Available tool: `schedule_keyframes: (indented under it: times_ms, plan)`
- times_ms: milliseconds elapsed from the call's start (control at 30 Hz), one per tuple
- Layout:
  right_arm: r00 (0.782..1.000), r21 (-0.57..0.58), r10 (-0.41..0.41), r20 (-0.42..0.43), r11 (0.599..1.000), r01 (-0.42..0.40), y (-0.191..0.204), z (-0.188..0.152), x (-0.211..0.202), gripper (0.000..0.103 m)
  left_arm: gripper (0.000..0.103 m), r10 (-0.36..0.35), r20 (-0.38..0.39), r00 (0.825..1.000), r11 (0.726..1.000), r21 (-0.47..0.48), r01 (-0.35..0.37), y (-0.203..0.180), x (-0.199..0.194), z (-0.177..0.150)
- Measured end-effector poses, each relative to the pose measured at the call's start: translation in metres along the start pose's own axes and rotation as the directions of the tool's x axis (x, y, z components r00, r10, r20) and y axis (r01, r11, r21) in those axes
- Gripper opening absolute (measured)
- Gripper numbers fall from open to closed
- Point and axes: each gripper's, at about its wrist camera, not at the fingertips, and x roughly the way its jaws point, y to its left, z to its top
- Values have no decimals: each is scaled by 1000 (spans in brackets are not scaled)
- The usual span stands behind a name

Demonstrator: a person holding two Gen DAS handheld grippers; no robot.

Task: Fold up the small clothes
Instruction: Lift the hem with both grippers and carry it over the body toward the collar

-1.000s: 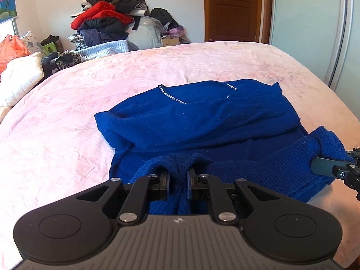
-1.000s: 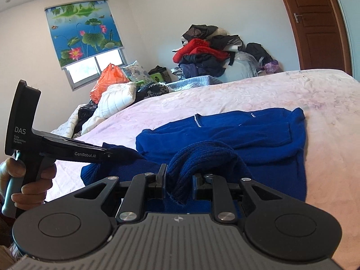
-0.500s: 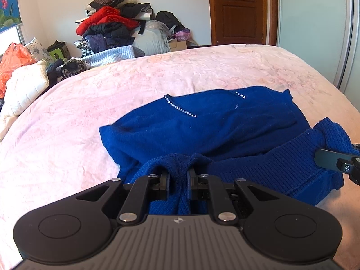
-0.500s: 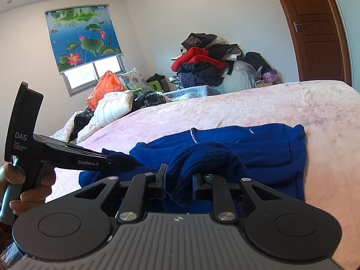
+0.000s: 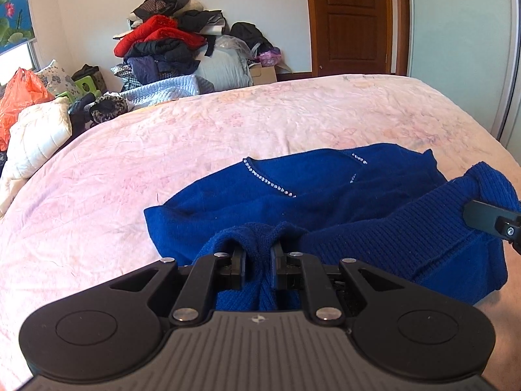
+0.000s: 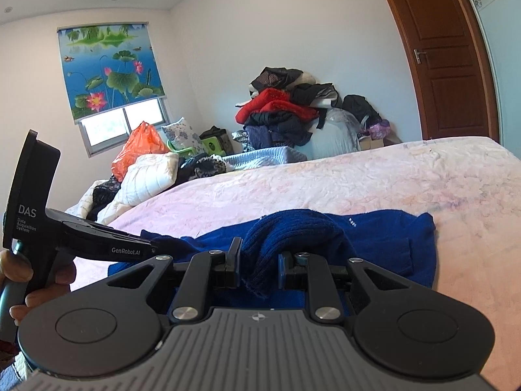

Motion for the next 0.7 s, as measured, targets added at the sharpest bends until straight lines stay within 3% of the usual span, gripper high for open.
schedule_keyframes:
  times_ms: [367,700]
  plan:
    - [999,-18,-21,36,1000,22,-8,15,22,23,13,-2,14,1000,1000,-17,2,5,23,34]
    - [999,7,-37,21,999,36,-29,23,55,23,13,3,-36,999,1000,-14,-3,3,63,54]
